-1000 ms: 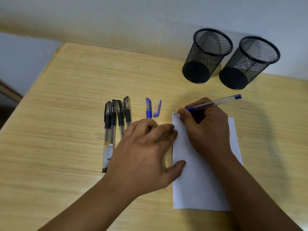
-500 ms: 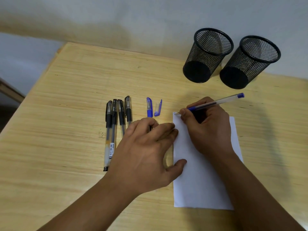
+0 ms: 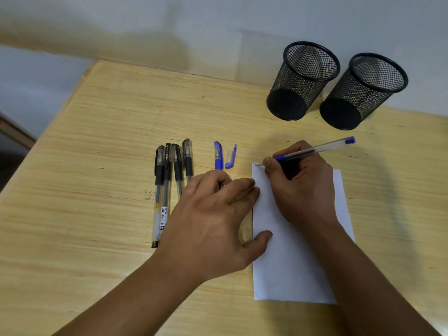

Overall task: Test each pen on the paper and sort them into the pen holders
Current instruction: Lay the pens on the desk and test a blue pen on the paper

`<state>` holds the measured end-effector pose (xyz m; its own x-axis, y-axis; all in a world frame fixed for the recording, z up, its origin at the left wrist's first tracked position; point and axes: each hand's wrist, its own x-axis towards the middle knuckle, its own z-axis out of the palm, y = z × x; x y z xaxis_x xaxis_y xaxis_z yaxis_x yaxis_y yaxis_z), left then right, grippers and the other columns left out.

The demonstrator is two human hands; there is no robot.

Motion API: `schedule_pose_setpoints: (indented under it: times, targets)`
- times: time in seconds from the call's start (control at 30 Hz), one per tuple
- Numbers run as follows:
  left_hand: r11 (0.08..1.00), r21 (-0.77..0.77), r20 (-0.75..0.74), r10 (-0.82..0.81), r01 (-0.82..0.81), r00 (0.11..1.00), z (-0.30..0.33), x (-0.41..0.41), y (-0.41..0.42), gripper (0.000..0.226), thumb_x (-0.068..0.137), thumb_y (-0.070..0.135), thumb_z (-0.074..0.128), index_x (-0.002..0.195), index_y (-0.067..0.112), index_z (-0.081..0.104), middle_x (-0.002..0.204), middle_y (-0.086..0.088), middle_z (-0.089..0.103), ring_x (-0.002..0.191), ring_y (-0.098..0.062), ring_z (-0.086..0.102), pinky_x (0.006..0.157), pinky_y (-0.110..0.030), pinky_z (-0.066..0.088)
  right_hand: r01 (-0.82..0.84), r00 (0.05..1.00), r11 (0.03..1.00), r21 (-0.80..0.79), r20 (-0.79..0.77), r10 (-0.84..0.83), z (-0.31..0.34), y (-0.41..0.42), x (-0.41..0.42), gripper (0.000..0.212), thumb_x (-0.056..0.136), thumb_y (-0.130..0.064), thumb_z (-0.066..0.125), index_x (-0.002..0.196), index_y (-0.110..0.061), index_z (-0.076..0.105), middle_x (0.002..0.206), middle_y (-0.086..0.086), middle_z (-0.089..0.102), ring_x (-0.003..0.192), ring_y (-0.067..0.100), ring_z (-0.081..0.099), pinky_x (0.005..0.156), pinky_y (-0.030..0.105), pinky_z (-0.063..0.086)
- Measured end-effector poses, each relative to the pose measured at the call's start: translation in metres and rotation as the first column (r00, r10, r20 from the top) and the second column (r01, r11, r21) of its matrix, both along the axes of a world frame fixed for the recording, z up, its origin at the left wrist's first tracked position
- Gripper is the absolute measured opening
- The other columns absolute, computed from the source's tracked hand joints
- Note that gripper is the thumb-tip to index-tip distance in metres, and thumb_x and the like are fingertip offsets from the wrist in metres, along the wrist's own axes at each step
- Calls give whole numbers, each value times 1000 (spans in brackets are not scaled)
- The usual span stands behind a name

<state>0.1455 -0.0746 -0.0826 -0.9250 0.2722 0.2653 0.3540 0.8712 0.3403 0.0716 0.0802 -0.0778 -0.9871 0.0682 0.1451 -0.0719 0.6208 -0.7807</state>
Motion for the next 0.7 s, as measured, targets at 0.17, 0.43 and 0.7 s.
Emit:
schedule_pose_setpoints:
  times: [0.17,0.43,0.7]
  targets:
    - [1000,2,0,-1,1,1000,-1,1,-1,59,75,62,63,118,22,70,122,12,65,106,-23,53,96,-40,35,6,1000,1000,10,16,-6,1,-1,-1,9,87,-26,71,87,-23,62,73,-21,59,66,-8,59,62,-2,42]
    - [1000,5,-18,4,-4,1000,-2,0,-1,59,74,62,65,117,22,71,121,12,65,105,-23,53,96,-38,34,-5,1000,1000,-2,-12,5,-2,-2,1,11,87,-23,70,86,-20,59,71,-21,56,71,-20,55,64,-2,41]
    - [1000,13,-11,13,-13,1000,-2,1,0,58,73,62,64,115,23,71,120,13,65,105,-22,53,97,-39,34,7,999,1000,-11,-50,-8,-5,-1,1,12,87,-21,70,88,-21,59,71,-22,55,73,-21,55,65,-3,40]
